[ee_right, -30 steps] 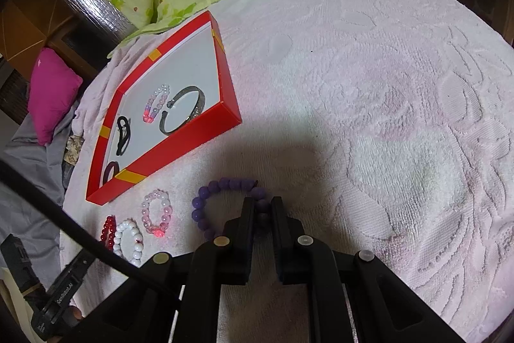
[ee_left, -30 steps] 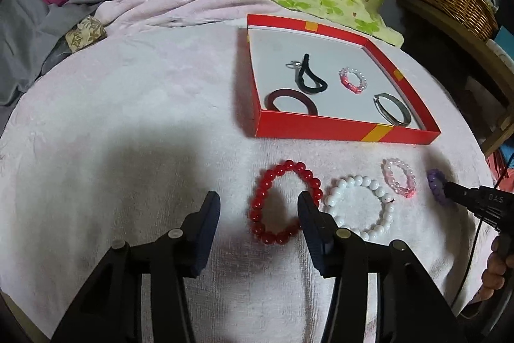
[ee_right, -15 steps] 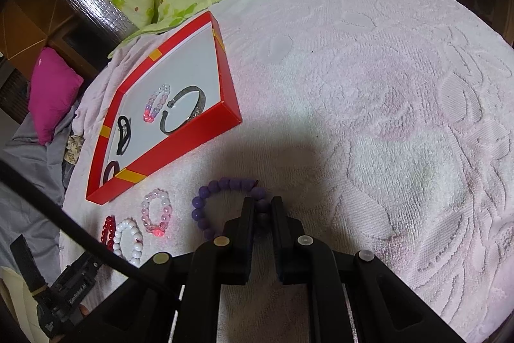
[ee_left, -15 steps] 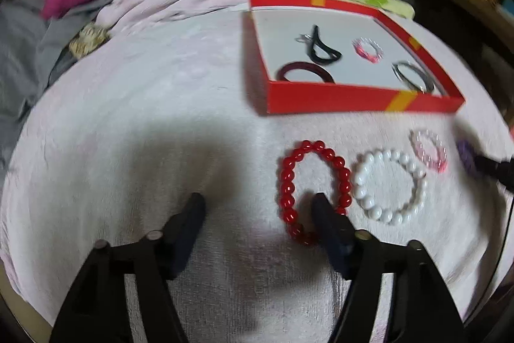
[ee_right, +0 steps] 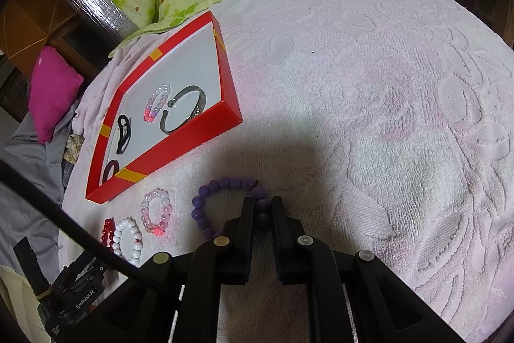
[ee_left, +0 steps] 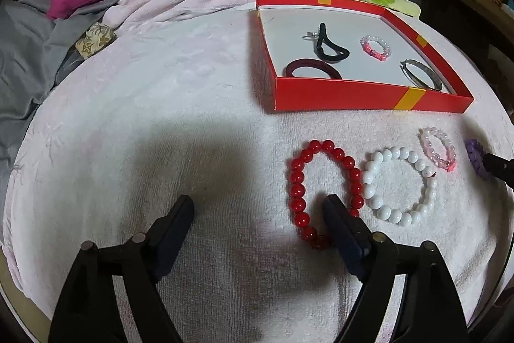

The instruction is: Organize jewelry

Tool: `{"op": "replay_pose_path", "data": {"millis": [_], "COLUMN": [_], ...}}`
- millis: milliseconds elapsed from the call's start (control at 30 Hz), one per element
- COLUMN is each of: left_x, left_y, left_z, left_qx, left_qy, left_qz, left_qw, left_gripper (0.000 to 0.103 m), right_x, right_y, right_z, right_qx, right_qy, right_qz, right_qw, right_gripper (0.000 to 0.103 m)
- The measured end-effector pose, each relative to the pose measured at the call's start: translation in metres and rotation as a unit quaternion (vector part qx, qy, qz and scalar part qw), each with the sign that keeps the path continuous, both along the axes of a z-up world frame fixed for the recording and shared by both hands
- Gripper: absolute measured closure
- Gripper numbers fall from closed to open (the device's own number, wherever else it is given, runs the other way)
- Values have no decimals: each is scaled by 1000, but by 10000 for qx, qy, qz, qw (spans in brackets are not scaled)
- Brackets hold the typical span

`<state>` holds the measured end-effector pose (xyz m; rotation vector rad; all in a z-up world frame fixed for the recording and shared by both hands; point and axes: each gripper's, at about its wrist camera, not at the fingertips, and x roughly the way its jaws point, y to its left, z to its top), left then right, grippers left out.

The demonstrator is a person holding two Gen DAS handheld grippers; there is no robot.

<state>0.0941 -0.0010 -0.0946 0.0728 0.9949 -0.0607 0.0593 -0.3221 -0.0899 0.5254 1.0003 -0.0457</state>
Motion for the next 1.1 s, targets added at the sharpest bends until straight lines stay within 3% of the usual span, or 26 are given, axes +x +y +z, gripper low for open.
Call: {"op": "replay_pose_path", "data": {"millis": [133,300,700,800,900,1067,1100], "left_x": [0,4,4,0,-4,-8,-9], "left_y": [0,6,9,7,4,3,4], "left_z": [-1,-5,-3,1,5,10,11], "left_qx": [41,48,40,-50,-89,-210,-260], "left_qy": [-3,107,143,85,-15,-100,-111], "left_qz": [24,283,65,-96,-271,-395,-401], "left_qw": [10000,9995,9999,9999,9996,9990,9988], "left_gripper": [17,2,4,19,41,82,85], "right_x": [-1,-2,-11,-14,-16,-18,-19], "right_y": [-2,-5,-7,-3,4,2,-1], "right_z": [-1,-1,-1,2,6,9,10], "right_qx": [45,111,160,-7,-210,98,239], "right_qy": [-10,-20,-63,-81,-108,-200,-223], "right_qz": [13,36,154,228,321,382,367], "right_qw": [10000,9999,9997,9997,9992,9990,9988], "right_gripper": [90,90,90,90,92,92,92]}}
